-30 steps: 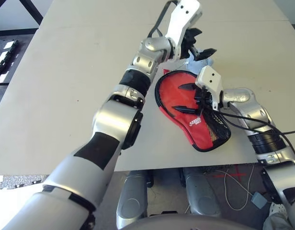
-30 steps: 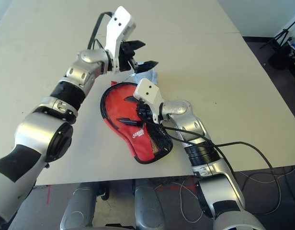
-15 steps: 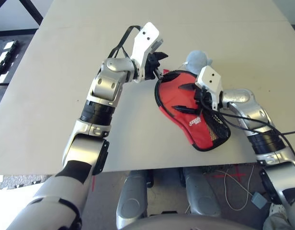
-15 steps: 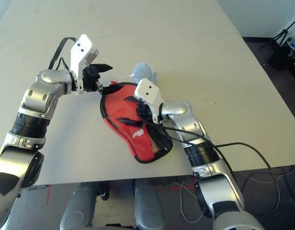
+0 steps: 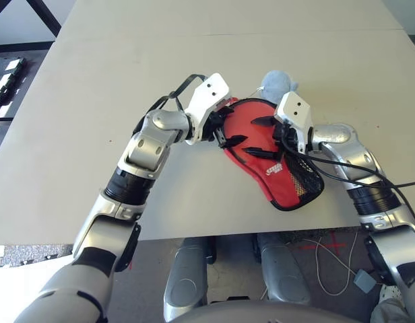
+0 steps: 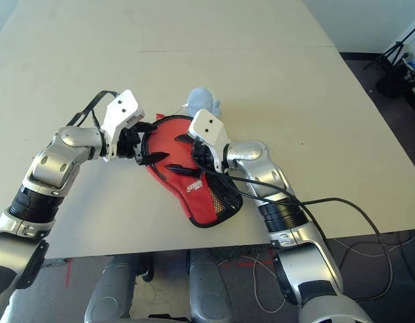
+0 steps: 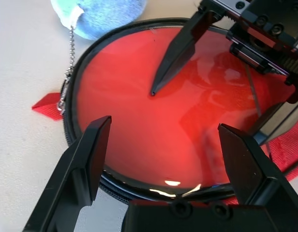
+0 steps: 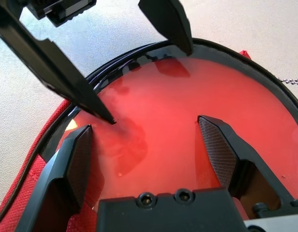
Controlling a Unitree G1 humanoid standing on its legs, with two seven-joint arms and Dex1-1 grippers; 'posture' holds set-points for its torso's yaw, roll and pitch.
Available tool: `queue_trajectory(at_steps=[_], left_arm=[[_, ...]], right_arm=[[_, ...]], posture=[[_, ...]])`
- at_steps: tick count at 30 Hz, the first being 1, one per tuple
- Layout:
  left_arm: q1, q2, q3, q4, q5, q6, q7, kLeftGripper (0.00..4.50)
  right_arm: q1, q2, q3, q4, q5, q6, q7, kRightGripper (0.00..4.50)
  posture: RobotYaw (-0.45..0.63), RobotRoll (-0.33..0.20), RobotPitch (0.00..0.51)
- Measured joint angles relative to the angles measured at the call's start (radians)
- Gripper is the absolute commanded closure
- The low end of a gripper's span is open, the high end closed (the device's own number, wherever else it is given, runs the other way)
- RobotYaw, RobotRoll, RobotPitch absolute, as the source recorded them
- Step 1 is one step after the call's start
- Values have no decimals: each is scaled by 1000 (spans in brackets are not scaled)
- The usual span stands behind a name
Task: Store the ping-pong paddle in its case and zip it.
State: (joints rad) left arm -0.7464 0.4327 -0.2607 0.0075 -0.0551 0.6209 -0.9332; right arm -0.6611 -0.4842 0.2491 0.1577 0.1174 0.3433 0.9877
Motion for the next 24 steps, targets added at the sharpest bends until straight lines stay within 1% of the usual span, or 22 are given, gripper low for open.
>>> queue_trajectory(at_steps=[6, 9, 12, 16, 20, 23, 24], left_arm=[[8, 1, -20, 23, 0, 3, -3, 17], [4, -9, -19, 48, -7, -6, -4, 17], [0, -17, -28, 65, -18, -16, -7, 17], [0, -14, -29, 76, -19, -22, -10, 17], [-4, -14, -29, 80, -19, -23, -10, 17], [-5, -14, -30, 82, -19, -23, -10, 17], [-5, -14, -30, 82, -19, -23, -10, 17]], right_arm=[[-1, -1, -2, -6, 0, 7, 1, 0], [-10, -17, -4, -12, 4, 32, 19, 0], [-29, -57, -12, -11, 25, 73, 57, 0], [-55, -115, -51, 12, 46, 122, 96, 0], [-166, -132, -104, 75, 73, 132, 118, 0], [-259, -126, -148, 141, 75, 119, 92, 0], [-274, -123, -153, 157, 74, 111, 82, 0]], posture=[[-7, 0, 314], [-19, 0, 313], [-21, 0, 311], [-21, 0, 310], [-20, 0, 309], [-19, 0, 308], [-17, 0, 308]])
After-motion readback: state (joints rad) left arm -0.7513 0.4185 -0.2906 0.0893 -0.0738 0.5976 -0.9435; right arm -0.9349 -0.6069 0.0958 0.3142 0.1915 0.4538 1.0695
